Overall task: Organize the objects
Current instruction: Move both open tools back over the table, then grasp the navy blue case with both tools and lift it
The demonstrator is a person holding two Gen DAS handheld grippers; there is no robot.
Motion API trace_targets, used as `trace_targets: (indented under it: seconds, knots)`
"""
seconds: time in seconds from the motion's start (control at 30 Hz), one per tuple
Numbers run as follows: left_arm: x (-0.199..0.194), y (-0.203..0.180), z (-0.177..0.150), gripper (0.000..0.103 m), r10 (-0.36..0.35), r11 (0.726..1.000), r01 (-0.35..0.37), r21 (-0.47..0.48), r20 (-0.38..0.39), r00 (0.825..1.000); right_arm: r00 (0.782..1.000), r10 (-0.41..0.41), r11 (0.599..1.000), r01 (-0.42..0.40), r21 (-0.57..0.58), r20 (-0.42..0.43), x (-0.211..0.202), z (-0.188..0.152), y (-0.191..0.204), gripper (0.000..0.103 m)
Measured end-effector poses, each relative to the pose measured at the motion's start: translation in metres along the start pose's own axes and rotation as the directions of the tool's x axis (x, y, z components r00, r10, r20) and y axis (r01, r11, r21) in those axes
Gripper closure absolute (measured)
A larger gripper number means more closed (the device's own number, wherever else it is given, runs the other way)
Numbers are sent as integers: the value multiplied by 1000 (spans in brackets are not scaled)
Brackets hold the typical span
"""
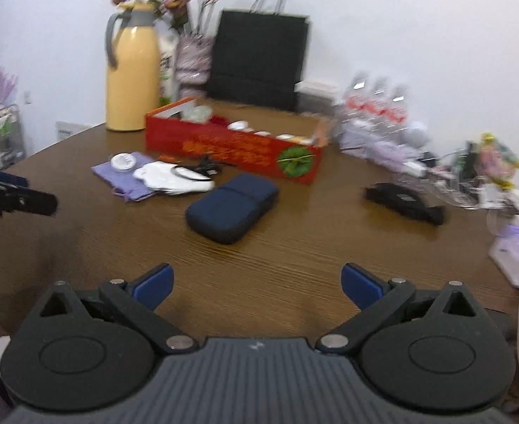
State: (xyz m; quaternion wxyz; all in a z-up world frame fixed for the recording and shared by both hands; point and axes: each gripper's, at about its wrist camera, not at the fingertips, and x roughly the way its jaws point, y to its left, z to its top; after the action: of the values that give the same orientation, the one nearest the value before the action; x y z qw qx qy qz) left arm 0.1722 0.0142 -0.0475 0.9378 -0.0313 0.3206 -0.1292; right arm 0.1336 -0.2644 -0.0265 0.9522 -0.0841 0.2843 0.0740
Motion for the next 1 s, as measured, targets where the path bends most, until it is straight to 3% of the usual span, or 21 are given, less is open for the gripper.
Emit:
trace_targets:
  seconds: [0.1,0.23,0.27,0.33,0.37,0.5,0.6,0.63,0.67,0.7,0.73,0.77,0.83,0.87,0.93,1.0]
  knots:
    - [17,-2,9,8,21,1000,-21,-8,18,1000,999,32,999,-32,10,-18,47,16,16,0]
    - [32,-7,18,8,29,1000,-30,8,31,999,1000,9,1000,-8,24,-30,109,36,33,1]
    - [33,-8,19,8,32,999,-32,16,33,999,999,-8,1000,8,13,-43,124,40,37,4]
    - [34,-7,19,8,38,999,-39,23,35,999,998,-44,999,45,6,-44,139,40,41,24]
    - [34,-5,18,8,39,999,-40,19,31,999,999,-28,999,29,19,-43,141,37,40,24]
    - [38,2,14,8,47,999,-47,-7,-3,999,999,33,999,-34,-15,-37,117,23,39,30]
    - [40,1,11,9,14,1000,-14,-16,-14,1000,974,218,965,-225,-137,-60,75,4,39,28]
    - [40,-2,10,9,-5,1000,5,-14,-14,1000,959,266,936,-281,-210,-97,62,-5,40,20]
    - [42,-7,10,9,-26,1000,26,-8,-10,1000,962,251,925,-272,-265,-111,49,-15,39,11]
    - [43,-12,10,9,-48,999,48,1,-8,999,976,193,934,-213,-287,-99,41,-22,35,0]
    - [46,-19,9,9,-79,997,79,14,-7,997,989,123,947,-143,-288,-85,36,-27,29,0]
    - [49,-24,9,9,-98,995,98,20,-9,995,995,41,964,-63,-258,-87,34,-31,20,0]
    - [59,-37,9,14,-132,990,133,36,-30,991,996,-22,990,9,-138,-91,32,-33,0,10]
    - [63,-42,9,23,-142,989,144,45,-47,989,996,-15,999,12,-38,-84,30,-33,-12,13]
    - [69,-52,7,27,-121,990,126,58,-84,989,997,59,993,-54,108,-46,28,-32,-28,15]
    - [60,-51,5,30,-97,994,100,45,-69,993,991,134,972,-130,196,-6,29,-29,-36,15]
